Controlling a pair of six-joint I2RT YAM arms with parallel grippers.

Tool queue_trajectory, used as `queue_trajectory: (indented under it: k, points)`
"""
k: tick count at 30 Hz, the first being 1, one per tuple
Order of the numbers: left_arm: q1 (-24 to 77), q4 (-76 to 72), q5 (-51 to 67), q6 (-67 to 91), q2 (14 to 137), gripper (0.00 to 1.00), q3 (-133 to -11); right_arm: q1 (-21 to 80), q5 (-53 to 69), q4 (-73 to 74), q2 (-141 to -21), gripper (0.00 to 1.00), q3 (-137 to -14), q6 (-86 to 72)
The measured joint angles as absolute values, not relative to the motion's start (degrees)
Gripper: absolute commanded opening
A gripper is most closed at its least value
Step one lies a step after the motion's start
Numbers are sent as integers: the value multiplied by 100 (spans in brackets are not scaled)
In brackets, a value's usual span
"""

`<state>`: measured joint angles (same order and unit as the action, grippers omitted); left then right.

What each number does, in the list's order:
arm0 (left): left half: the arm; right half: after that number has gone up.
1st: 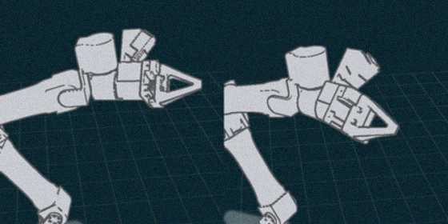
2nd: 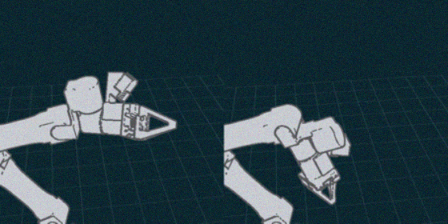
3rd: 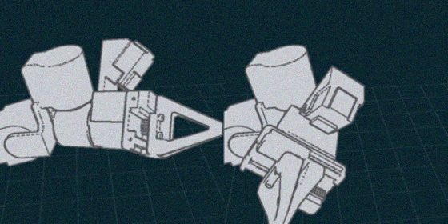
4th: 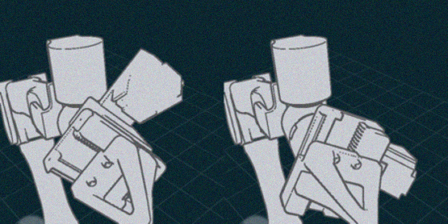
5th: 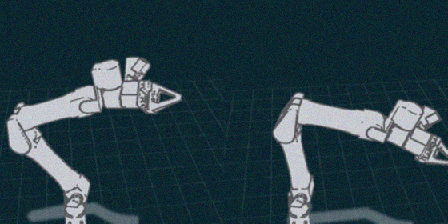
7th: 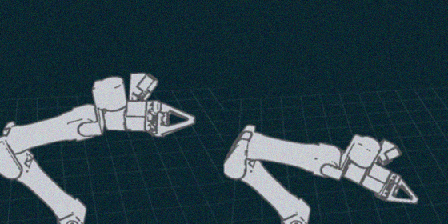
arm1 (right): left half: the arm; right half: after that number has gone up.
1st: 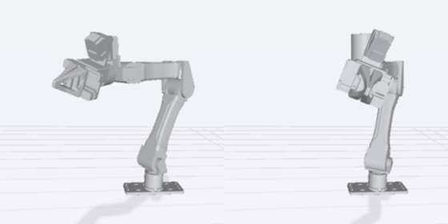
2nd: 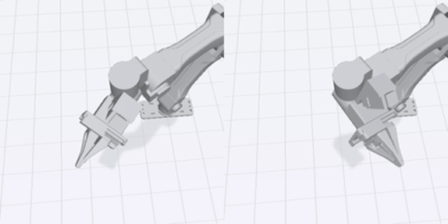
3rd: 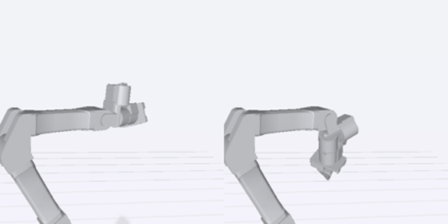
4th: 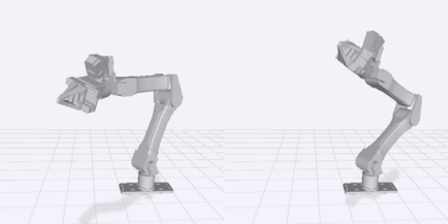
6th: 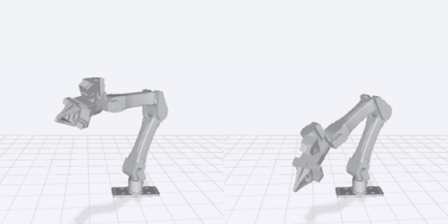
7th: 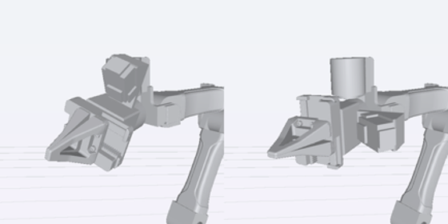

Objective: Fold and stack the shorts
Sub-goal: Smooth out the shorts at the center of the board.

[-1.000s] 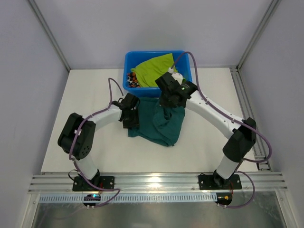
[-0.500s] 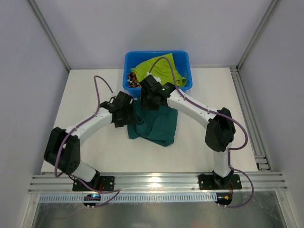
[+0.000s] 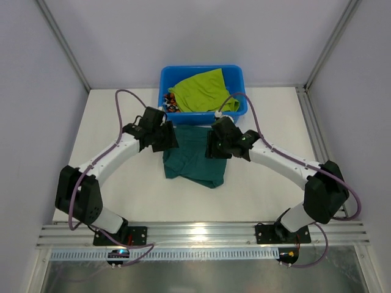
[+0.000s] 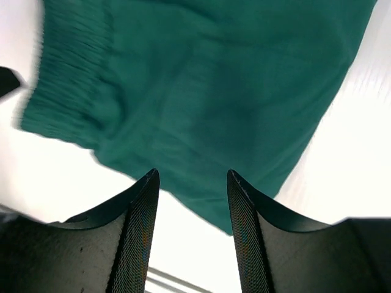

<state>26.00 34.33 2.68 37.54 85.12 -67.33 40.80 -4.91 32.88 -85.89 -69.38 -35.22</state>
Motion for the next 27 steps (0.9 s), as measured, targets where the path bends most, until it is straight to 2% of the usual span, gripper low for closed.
queue_trajectory:
  k: [6, 15, 19, 23, 27]
  points:
    - [2600, 3385, -56, 3780, 9021, 43, -6388, 4082, -272, 2681, -9019, 50, -5754, -3430]
    - [2521, 3793, -864, 4088, 9231, 44, -6042, 4082, -176, 2156, -8781, 50, -4880, -3430]
    - [2510, 4005, -1035, 4204, 9133, 48, -6036, 4082, -213, 2147, -8462, 50, -4641, -3430]
    - [2499, 4036, -823, 4187, 8560, 54, -5920, 4082, -285, 2320, -8208, 50, -4477, -3402]
    - [2497, 3763, -222, 3970, 8073, 50, -6165, 4082, -285, 2665, -7839, 50, -4574, -3242]
